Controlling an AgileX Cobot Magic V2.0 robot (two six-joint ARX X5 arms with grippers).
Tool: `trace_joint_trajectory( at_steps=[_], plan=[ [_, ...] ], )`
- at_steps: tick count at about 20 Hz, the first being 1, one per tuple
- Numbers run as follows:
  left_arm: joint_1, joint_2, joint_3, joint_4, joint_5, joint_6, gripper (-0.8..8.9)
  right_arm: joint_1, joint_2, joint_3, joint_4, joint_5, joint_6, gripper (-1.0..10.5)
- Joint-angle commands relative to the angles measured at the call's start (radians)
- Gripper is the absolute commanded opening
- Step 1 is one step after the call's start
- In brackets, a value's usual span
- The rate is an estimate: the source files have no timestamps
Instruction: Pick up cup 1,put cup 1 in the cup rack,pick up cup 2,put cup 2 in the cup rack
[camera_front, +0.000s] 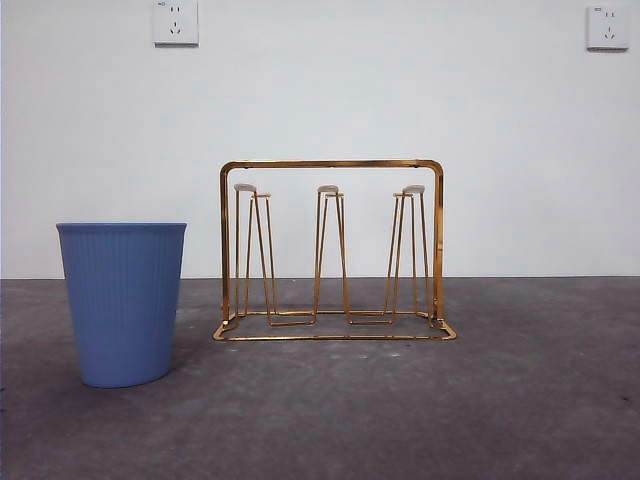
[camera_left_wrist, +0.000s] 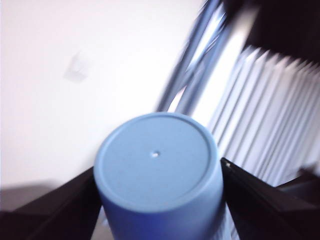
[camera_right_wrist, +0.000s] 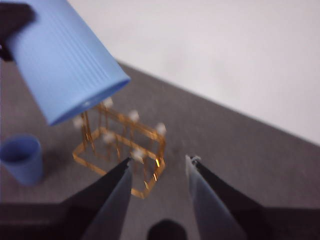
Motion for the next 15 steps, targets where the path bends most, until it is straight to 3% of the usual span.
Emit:
trace_joint_trajectory(
  at_steps=[1, 6, 15],
  plan=[
    [-0.026, -0.003, -0.002, -0.107, -0.096, 0.188, -0.08, 0.0, -0.016, -0.006, -0.05, 0.027, -0.003, 1.9],
    [-0.06, 0.009, -0.002, -0.212, -0.226, 0.306, -0.08, 0.0, -0.041, -0.006, -0.117, 0.034, 0.008, 1.9],
    [-0.06, 0.137, 0.048, -0.26, -0.298, 0.353, -0.08, 0.0, -0.046, -0.006, -0.127, 0.033, 0.032, 1.9]
  ],
)
